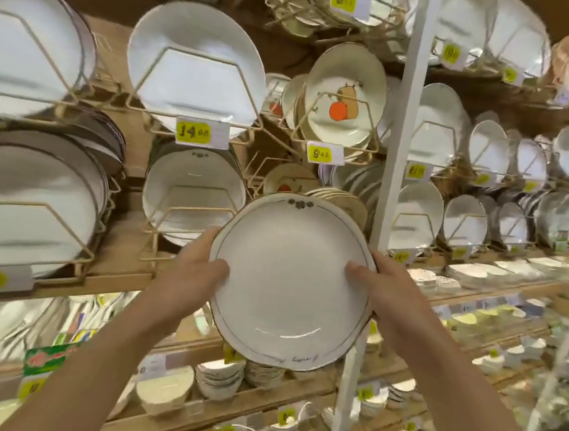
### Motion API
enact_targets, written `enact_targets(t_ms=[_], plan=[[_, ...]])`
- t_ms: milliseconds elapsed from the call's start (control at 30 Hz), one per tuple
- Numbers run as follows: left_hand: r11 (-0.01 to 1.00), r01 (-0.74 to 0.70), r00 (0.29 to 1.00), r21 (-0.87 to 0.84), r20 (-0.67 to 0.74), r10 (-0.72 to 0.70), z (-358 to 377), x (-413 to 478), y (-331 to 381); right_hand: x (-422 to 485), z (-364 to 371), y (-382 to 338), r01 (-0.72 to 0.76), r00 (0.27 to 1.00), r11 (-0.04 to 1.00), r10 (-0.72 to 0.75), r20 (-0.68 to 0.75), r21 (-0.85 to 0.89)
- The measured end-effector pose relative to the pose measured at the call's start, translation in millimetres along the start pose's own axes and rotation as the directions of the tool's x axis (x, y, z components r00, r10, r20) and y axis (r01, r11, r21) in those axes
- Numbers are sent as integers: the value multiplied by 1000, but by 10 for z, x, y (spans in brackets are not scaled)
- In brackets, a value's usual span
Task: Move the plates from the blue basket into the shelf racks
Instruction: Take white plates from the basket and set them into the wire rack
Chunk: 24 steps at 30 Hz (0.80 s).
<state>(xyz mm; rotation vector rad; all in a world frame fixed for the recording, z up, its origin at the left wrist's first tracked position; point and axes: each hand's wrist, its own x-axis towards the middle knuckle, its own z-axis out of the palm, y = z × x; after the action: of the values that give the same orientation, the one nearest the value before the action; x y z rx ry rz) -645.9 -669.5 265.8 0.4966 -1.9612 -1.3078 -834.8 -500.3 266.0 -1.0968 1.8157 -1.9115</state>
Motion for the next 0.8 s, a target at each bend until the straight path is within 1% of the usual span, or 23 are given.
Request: enact_targets(t_ms=[100, 167, 300, 367, 467, 567, 633, 700, 733, 800], plan=[[998, -50, 997, 28, -55, 52, -320, 230, 71, 412, 292, -143, 139, 987, 990, -140, 77, 18], [990, -129, 988, 59, -80, 134, -525, 369, 115, 647, 479, -227, 248, 960, 968, -252, 124, 41], [938, -310, 935, 157, -126, 330, -807, 578, 195, 1044, 746, -355, 421, 886, 899, -436, 160, 117], [896, -374, 893, 240, -165, 418, -904, 666, 210, 1185, 856, -415, 516, 831, 843, -536, 152, 153], [822, -463, 807, 333, -226, 546, -1020, 768, 216, 1337, 981, -486, 670, 711, 717, -694, 112, 189], [700, -553, 670, 452, -259, 696, -1114, 831, 189, 1470, 1075, -474, 804, 563, 573, -820, 103, 161], [589, -576, 578, 566, -227, 784, -1181, 877, 132, 1571, 1135, -387, 863, 488, 494, -869, 82, 105], [486, -561, 497, 671, -196, 845, -1223, 928, 21, 1640, 1228, -244, 894, 445, 447, -893, 64, 32], [454, -537, 467, 711, -197, 862, -1231, 967, -57, 1669, 1286, -162, 903, 430, 430, -901, 53, -15], [438, -445, 432, 781, -241, 869, -1237, 1083, -246, 1730, 1415, -6, 907, 418, 414, -908, 37, -75]])
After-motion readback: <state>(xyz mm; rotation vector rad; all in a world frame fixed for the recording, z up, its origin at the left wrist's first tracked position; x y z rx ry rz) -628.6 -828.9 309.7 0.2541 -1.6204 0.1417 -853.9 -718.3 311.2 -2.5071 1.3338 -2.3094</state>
